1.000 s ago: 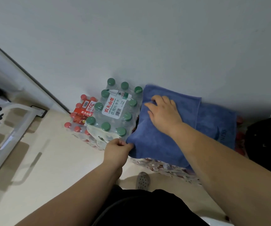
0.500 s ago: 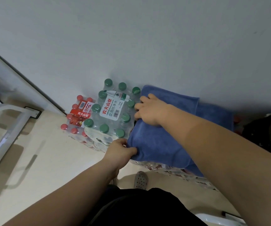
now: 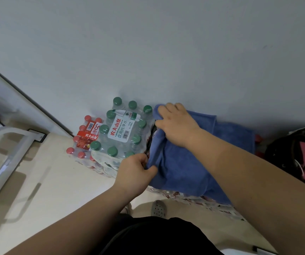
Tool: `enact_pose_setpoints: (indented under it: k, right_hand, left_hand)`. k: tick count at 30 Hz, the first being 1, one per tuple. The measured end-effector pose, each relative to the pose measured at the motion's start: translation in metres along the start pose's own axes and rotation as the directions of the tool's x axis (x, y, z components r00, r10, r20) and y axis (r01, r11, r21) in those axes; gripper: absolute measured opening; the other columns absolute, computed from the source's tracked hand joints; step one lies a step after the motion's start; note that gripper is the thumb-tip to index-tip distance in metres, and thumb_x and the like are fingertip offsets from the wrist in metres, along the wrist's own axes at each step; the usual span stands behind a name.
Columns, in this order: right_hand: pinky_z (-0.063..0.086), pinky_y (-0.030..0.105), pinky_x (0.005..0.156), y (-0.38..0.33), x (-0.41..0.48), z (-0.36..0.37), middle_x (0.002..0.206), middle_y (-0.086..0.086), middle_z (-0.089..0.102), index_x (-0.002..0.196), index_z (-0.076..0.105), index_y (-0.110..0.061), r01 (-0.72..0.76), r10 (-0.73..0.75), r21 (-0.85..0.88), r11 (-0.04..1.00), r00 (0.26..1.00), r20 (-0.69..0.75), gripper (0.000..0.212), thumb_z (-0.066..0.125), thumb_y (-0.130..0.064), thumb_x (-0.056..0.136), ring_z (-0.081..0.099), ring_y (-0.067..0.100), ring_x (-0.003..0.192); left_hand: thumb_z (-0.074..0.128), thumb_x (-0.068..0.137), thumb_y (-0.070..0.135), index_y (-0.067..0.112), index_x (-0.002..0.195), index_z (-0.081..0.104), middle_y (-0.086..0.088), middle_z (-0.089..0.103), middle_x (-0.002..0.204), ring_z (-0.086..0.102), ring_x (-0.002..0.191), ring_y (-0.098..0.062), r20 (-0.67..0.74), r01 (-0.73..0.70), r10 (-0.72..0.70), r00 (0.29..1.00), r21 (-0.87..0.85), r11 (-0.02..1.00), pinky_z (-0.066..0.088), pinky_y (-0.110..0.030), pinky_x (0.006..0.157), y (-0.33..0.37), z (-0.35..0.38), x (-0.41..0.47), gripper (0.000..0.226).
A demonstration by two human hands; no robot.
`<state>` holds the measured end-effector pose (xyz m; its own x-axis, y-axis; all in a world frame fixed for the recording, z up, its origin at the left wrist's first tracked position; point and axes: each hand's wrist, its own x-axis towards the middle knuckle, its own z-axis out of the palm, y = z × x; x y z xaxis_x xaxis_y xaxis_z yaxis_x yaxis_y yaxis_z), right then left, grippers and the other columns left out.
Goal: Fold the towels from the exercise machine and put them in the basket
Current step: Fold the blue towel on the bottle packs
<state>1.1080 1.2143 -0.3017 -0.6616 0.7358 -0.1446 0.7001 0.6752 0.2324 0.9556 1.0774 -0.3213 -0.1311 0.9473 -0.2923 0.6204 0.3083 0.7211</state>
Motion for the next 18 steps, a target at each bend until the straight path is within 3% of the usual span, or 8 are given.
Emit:
enact_pose_setpoints:
  k: [2,6,11,13,15,18]
  right_hand:
    - [0.033,0.045,0.097,0.005,-0.009,0.004,0.126,0.009,0.043,0.115,0.062,-0.022,-0.143,0.142,0.074,0.987,0.990,0.024,0.028,0.054,-0.018,0.089,0.039,0.032,0.115]
    - [0.036,0.044,0.102,0.007,-0.019,0.011,0.130,0.008,0.045,0.134,0.050,-0.021,-0.321,0.290,0.295,0.900,0.946,0.145,0.039,0.042,-0.021,0.096,0.040,0.030,0.120]
    - [0.046,0.044,0.094,-0.001,-0.017,0.010,0.129,0.007,0.049,0.130,0.054,-0.011,-0.416,0.411,0.546,0.727,0.901,0.139,0.038,0.040,-0.025,0.098,0.048,0.031,0.116]
    - [0.045,0.042,0.095,-0.007,-0.012,0.007,0.131,0.005,0.049,0.132,0.052,-0.010,-0.426,0.473,0.624,0.655,0.875,0.100,0.040,0.042,-0.024,0.096,0.048,0.030,0.116]
    - [0.041,0.043,0.104,-0.014,-0.002,0.004,0.142,0.005,0.044,0.143,0.045,-0.010,-0.424,0.517,0.695,0.581,0.851,0.087,0.050,0.045,-0.024,0.095,0.043,0.030,0.127]
    - [0.034,0.045,0.112,-0.027,0.021,-0.003,0.154,0.007,0.036,0.150,0.038,-0.010,-0.436,0.557,0.755,0.490,0.823,0.114,0.059,0.047,-0.026,0.094,0.034,0.030,0.139]
  left_hand:
    - [0.068,0.072,0.018,0.007,0.065,0.053,-0.009,0.055,0.057,0.042,0.052,-0.014,0.028,-0.012,0.012,1.000,0.007,1.000,0.040,-0.032,0.051,0.001,0.002,0.003,0.020]
    - [0.068,0.069,0.013,0.014,0.072,0.054,0.001,0.056,0.058,0.046,0.054,-0.016,0.058,0.015,-0.015,0.998,0.003,1.000,0.041,-0.031,0.053,0.001,0.005,0.004,0.014]
    - [0.067,0.074,0.010,0.036,0.096,0.057,0.001,0.068,0.065,0.058,0.055,-0.011,0.165,0.082,-0.079,0.983,-0.009,0.997,0.044,-0.022,0.050,-0.002,-0.004,0.006,0.035]
    - [0.067,0.076,0.010,0.030,0.085,0.062,-0.003,0.067,0.066,0.058,0.057,-0.014,0.157,0.101,-0.099,0.983,0.000,0.995,0.047,-0.023,0.048,-0.004,-0.009,0.008,0.023]
    - [0.070,0.077,0.017,0.015,0.074,0.064,-0.015,0.065,0.067,0.056,0.058,-0.023,0.127,0.113,-0.113,0.985,0.010,0.994,0.053,-0.038,0.056,-0.008,-0.017,0.013,0.007]
    - [0.072,0.077,0.030,0.003,0.075,0.063,-0.022,0.064,0.070,0.060,0.059,-0.036,0.128,0.149,-0.147,0.981,-0.008,0.989,0.053,-0.052,0.059,-0.019,-0.031,0.020,0.028]
